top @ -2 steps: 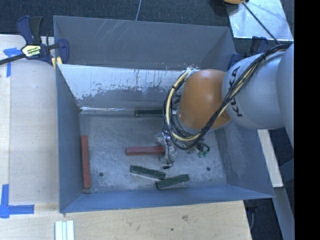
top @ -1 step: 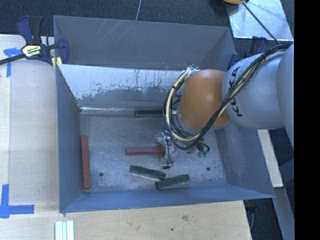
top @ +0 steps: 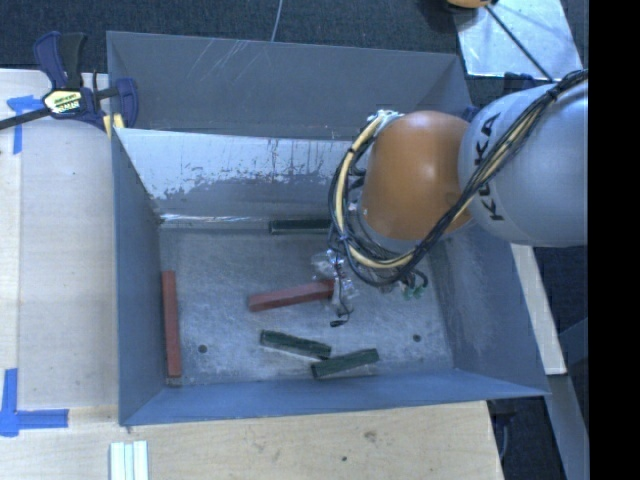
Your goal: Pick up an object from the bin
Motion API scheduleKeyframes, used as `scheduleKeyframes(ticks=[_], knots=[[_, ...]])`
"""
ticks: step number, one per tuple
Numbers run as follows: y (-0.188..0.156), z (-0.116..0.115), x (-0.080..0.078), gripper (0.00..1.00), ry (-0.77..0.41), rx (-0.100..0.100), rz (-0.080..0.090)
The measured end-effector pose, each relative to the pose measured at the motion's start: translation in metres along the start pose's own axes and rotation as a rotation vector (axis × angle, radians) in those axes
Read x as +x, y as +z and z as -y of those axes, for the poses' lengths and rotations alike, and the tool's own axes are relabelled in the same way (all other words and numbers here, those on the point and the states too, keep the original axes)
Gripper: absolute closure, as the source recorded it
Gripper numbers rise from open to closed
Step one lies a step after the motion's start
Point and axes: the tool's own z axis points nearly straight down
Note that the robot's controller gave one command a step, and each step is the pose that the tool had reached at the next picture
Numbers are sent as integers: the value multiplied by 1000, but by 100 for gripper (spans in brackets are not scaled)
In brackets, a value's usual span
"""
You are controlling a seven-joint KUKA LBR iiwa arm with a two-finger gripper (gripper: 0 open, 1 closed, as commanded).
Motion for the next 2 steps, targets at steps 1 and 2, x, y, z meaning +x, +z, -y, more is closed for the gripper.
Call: scheduleKeyframes(ticks=[1,2], knots=[[-29,2,-16,100,-48,3,15],[-22,-6,-9,100,-28,1,6]])
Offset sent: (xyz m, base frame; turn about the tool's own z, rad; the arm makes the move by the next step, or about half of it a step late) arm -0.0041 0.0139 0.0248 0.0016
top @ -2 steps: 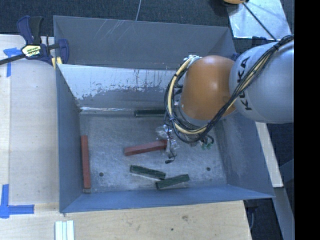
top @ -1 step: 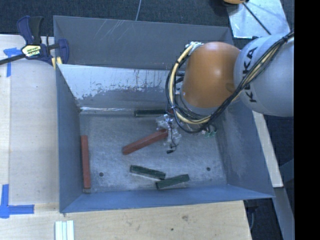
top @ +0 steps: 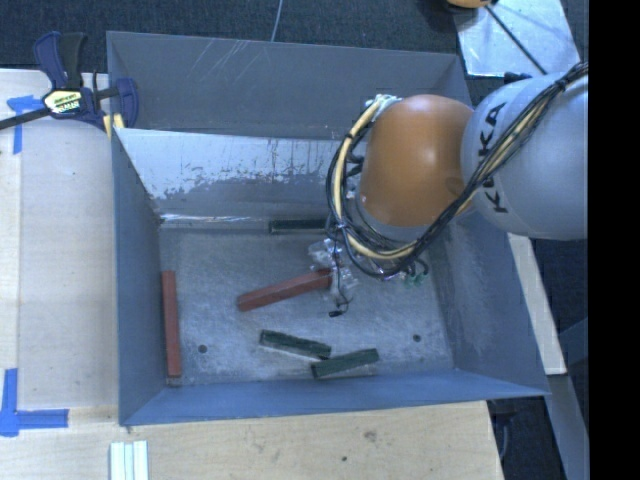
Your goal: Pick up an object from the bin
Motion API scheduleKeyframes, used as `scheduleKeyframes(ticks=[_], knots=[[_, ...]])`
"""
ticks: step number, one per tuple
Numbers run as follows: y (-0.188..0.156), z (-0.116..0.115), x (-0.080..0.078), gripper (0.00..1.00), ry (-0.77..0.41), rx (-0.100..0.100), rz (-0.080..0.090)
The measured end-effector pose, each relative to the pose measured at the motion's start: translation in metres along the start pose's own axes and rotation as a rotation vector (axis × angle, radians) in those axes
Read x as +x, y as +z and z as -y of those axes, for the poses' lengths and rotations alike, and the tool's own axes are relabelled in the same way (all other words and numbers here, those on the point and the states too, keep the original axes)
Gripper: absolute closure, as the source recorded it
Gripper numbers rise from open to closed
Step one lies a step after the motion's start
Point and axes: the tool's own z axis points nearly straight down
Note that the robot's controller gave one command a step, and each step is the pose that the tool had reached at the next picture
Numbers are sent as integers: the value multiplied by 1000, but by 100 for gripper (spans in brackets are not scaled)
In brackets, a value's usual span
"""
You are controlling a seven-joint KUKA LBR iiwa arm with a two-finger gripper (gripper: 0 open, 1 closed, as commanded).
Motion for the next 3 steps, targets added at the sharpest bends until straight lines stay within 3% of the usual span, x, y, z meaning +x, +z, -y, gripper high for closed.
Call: scheduleKeyframes(ticks=[1,2,3], knots=[[12,-4,-9,100,-122,1,3],[-27,-3,-9,100,-360,-4,-6],[-104,-2,-31,100,-233,-1,1]])
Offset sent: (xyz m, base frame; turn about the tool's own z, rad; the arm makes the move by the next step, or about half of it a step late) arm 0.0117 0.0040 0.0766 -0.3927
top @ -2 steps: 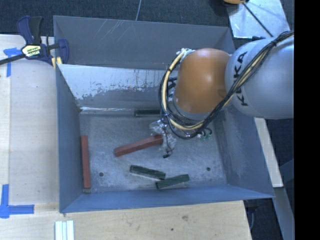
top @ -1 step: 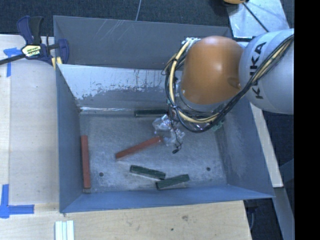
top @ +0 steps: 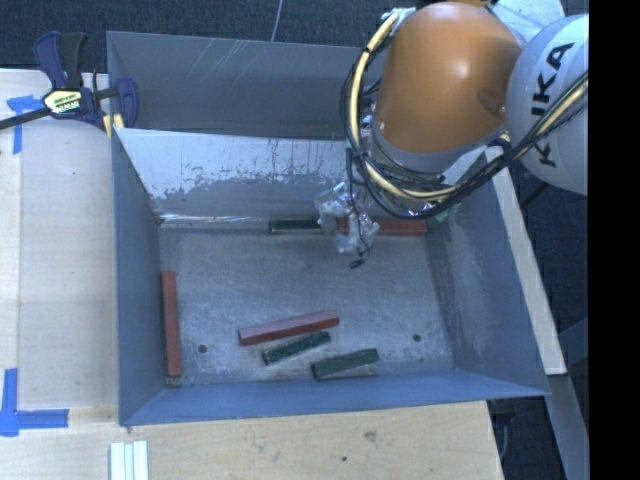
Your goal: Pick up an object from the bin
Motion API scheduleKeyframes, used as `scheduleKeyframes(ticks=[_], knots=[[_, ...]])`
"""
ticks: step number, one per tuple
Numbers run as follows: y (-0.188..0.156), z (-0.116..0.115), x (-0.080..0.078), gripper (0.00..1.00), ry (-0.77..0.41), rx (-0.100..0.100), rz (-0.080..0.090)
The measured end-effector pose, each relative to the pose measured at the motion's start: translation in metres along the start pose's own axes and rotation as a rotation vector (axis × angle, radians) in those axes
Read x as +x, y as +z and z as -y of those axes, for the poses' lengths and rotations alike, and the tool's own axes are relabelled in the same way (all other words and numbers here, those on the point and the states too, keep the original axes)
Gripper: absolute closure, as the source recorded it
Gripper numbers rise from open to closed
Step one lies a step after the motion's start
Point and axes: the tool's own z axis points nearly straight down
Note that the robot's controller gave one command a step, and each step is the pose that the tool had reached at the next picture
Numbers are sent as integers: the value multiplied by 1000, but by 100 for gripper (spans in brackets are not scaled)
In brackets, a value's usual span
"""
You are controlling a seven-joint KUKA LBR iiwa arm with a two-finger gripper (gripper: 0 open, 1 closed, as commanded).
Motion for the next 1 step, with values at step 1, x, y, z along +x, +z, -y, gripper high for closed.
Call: scheduleKeyframes(ticks=[1], knots=[[111,-18,28,0,-99,-4,-7]])
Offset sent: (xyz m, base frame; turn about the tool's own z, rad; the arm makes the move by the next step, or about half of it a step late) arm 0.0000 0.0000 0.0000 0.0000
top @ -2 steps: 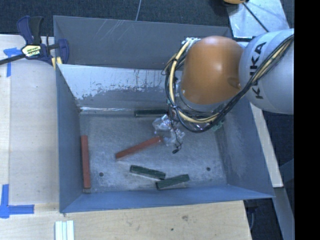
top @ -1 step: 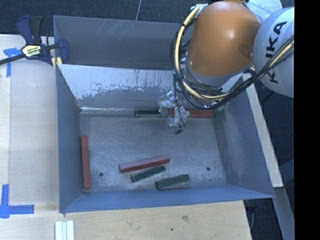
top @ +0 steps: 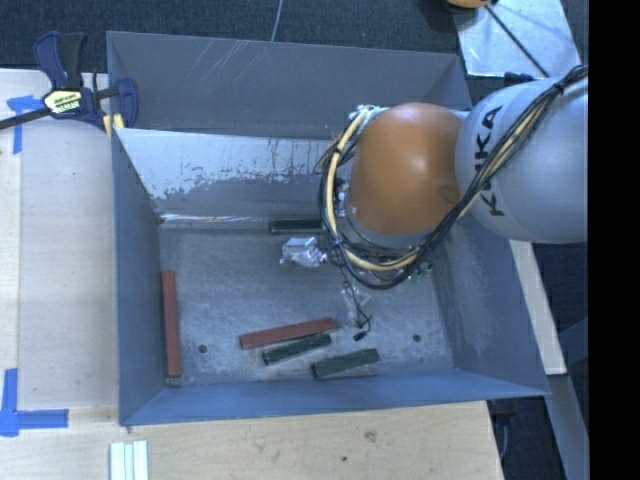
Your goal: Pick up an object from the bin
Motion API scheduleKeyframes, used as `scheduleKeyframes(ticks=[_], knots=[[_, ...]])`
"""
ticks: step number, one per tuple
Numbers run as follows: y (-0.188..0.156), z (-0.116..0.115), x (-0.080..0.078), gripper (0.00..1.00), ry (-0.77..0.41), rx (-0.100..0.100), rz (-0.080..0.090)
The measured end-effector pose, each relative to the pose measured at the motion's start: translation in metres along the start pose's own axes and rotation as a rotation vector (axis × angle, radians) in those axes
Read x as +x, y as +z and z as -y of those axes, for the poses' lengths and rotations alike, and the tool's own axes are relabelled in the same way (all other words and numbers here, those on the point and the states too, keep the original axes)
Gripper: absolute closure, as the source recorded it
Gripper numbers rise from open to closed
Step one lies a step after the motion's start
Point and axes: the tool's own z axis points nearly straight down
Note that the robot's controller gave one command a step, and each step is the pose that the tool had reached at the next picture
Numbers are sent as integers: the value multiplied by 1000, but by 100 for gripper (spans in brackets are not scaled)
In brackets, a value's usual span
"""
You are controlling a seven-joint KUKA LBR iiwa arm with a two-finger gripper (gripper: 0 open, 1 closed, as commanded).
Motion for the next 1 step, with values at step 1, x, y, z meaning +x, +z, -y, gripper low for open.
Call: scheduleKeyframes(ticks=[1], knots=[[-5,1,-2,0,2,4,7]])
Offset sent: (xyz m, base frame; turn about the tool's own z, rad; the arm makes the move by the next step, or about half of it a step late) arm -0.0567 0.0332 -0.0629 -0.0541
